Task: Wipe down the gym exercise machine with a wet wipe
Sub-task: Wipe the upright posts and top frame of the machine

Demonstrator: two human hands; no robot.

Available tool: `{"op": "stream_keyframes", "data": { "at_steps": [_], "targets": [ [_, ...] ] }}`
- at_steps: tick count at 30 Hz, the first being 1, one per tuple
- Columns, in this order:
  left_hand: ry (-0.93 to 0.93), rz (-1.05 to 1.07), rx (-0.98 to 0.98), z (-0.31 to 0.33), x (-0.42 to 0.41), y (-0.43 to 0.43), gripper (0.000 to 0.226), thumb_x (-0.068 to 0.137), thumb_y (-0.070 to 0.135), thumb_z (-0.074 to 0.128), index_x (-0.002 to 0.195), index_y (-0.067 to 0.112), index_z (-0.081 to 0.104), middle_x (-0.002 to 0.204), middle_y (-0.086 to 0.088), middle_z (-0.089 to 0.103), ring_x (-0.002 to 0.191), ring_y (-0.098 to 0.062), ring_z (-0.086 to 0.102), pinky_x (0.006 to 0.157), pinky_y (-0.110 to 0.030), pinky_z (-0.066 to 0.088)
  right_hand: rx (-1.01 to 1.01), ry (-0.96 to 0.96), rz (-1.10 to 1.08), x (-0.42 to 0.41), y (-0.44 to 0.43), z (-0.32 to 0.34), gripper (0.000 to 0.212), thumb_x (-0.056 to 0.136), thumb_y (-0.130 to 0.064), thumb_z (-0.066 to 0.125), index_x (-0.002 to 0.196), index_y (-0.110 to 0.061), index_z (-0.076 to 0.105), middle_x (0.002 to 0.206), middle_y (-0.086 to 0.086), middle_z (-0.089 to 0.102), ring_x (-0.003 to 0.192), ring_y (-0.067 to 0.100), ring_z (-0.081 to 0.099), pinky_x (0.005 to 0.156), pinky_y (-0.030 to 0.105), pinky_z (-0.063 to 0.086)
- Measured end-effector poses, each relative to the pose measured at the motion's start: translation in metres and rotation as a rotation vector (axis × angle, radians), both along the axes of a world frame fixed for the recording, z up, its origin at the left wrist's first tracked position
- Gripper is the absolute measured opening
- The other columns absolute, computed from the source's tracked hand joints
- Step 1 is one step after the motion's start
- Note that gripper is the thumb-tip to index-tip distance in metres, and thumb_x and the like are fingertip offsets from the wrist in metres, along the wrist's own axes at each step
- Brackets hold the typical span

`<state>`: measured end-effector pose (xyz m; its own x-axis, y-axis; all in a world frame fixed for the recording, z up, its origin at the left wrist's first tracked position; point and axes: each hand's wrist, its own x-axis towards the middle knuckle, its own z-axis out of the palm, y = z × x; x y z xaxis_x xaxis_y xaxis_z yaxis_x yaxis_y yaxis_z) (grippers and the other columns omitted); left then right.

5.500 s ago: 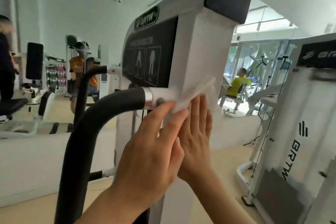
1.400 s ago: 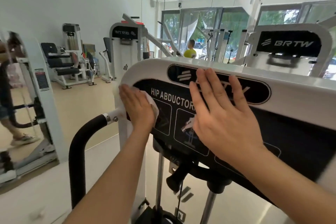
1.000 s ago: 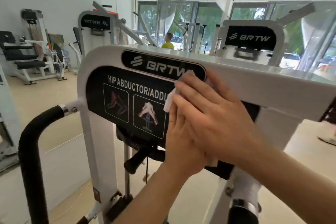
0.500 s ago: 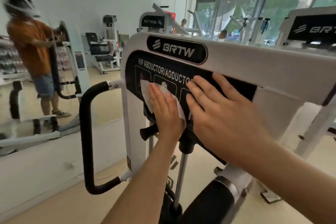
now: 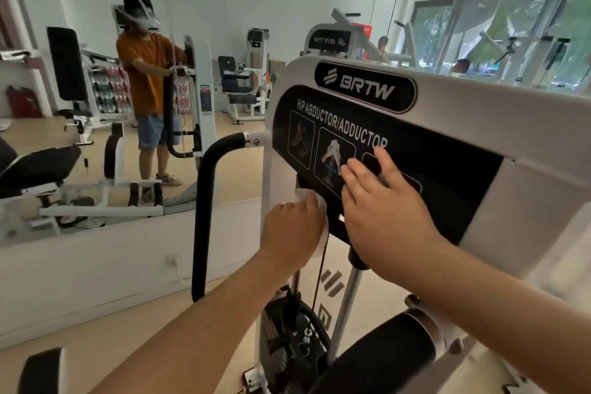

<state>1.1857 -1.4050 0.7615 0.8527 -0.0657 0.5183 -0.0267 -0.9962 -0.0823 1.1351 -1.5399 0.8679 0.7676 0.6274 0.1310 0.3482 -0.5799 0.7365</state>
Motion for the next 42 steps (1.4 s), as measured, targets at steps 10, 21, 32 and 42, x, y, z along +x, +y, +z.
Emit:
{"op": "stream_keyframes", "data": {
  "at_steps": [10,21,32,42],
  "targets": [
    [0.188,-0.159,-1.031,0.008,0.025,0.028,0.041,0.101,0.048,0.032,0.096,0.029,0.068,0.073,0.006,0.063,0.064,-0.005,0.055,0.056,-0.022,0.038,0.291,0.236,0.063,0.038,0.044,-0.01,0.051,0.1,-0.035,0.033,0.15,-0.027,0.029,0.157,-0.002,0.031,0.148,0.019,0.019,0.115,0.042,-0.012],
    [0.311,-0.503,-1.918,0.011,0.036,0.099,0.029,0.097,0.042,0.048,0.096,0.03,0.074,0.099,0.004,0.072,0.096,-0.011,0.067,0.093,-0.043,0.053,1.206,0.664,-0.06,0.076,0.102,-0.008,0.048,0.095,-0.014,0.058,0.136,-0.035,0.047,0.091,-0.007,0.064,0.087,0.004,0.063,0.078,0.025,0.057],
    [0.416,-1.04,-1.654,0.038,0.079,0.125,0.04,0.086,0.033,0.061,0.125,0.031,0.05,0.097,0.003,0.07,0.095,-0.01,0.068,0.076,-0.024,0.055,0.846,0.378,-0.079,0.1,0.118,0.054,0.044,0.094,-0.019,0.051,0.132,-0.04,0.042,0.079,-0.006,0.062,0.063,0.008,0.057,0.058,0.023,0.049],
    [-0.424,-1.041,-0.953,0.056,0.139,0.099,0.028,0.096,0.026,0.057,0.117,0.01,0.067,0.09,-0.002,0.058,0.071,-0.008,0.055,0.06,-0.015,0.049,0.342,-0.401,0.047,0.104,0.107,0.071,0.041,0.077,-0.009,0.08,0.115,-0.011,0.065,0.087,0.007,0.06,0.043,0.016,0.04,0.041,0.02,0.028]
  ]
}}
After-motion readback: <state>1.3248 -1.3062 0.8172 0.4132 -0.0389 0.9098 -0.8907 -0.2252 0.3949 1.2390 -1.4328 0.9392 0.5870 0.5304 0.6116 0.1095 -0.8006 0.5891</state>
